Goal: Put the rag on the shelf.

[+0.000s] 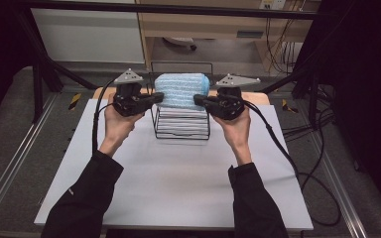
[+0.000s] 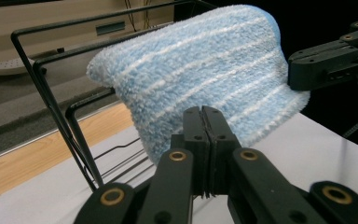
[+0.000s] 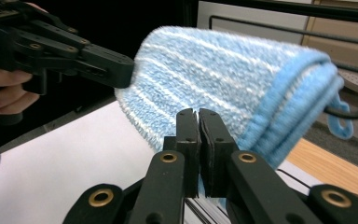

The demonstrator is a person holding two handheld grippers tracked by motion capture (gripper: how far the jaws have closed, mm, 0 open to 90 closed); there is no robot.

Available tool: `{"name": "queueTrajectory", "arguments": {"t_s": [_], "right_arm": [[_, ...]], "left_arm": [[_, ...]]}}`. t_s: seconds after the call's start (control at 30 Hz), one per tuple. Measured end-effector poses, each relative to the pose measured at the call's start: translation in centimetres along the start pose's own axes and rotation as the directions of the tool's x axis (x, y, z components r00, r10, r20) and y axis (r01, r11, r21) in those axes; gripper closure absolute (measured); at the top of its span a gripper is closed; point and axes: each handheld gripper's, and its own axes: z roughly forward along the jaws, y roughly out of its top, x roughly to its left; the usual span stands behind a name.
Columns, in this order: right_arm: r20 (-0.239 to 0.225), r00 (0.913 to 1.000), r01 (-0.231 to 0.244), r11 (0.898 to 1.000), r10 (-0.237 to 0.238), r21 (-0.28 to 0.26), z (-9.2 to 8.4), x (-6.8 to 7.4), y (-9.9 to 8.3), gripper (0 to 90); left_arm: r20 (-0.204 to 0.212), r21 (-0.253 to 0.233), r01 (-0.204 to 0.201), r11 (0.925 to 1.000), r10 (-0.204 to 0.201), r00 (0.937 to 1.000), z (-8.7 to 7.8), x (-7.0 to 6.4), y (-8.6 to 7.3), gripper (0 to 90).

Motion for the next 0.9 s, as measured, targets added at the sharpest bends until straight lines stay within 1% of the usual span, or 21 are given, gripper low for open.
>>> {"name": "queueTrajectory", "arguments": {"t_s": [0.1,0.3,0.4,0.43,0.5,0.53,0.67,0.77,0.8,0.83,0.87,0.9], "right_arm": [[0.021,0.9998,0.003,1.000,-0.003,0.001,0.2,-0.3,-0.5,87.5],[0.045,0.9990,0.005,1.000,-0.004,-0.018,0.7,-0.9,-1.5,87.4],[0.052,0.9986,0.004,1.000,-0.003,-0.019,1.1,-1.1,-1.8,87.5],[0.055,0.9985,0.004,1.000,-0.003,-0.018,1.2,-1.2,-1.9,88.0],[0.061,0.9981,0.004,1.000,-0.003,-0.021,1.4,-1.4,-2.1,88.3],[0.061,0.9982,0.004,1.000,-0.003,-0.024,1.5,-1.5,-2.2,88.3],[0.063,0.9980,0.009,1.000,-0.007,-0.029,1.5,-1.4,-2.2,87.6],[0.060,0.9981,0.018,0.999,-0.016,-0.031,1.3,-1.3,-2.2,85.0],[0.056,0.9983,0.019,0.999,-0.017,-0.031,1.2,-1.2,-2.2,83.3],[0.054,0.9984,0.020,0.999,-0.018,-0.033,1.2,-1.2,-2.2,82.4],[0.048,0.9987,0.020,0.999,-0.018,-0.035,1.1,-1.1,-2.2,80.9],[0.044,0.9988,0.022,0.999,-0.021,-0.036,0.9,-1.1,-2.1,79.0]], "left_arm": [[-0.003,0.007,0.001,1.0000,-0.001,1.0000,0.2,0.1,-0.4,88.3],[-0.034,0.025,-0.014,0.9996,0.015,0.9993,1.0,0.1,-1.1,88.3],[-0.045,0.028,-0.009,0.9996,0.010,0.9990,1.5,0.3,-1.3,88.3],[-0.055,0.025,-0.012,0.9996,0.014,0.9984,1.6,0.3,-1.3,88.3],[-0.063,0.020,-0.007,0.9998,0.009,0.9980,1.9,0.5,-1.4,88.3],[-0.059,0.019,0.002,0.9998,-0.001,0.9983,2.1,0.5,-1.4,88.4],[-0.052,0.006,0.010,0.9999,-0.010,0.9986,2.2,0.6,-1.5,88.3],[-0.045,-0.003,0.007,1.0000,-0.007,0.9990,1.7,0.5,-1.5,87.4],[-0.046,-0.007,0.004,1.0000,-0.004,0.9989,1.5,0.5,-1.5,86.4],[-0.038,-0.011,0.009,0.9999,-0.009,0.9992,1.4,0.4,-1.5,84.9],[-0.042,-0.015,0.004,0.9999,-0.005,0.9991,1.1,0.4,-1.4,84.0],[-0.034,-0.017,0.005,0.9999,-0.005,0.9994,1.0,0.3,-1.3,82.8]]}}
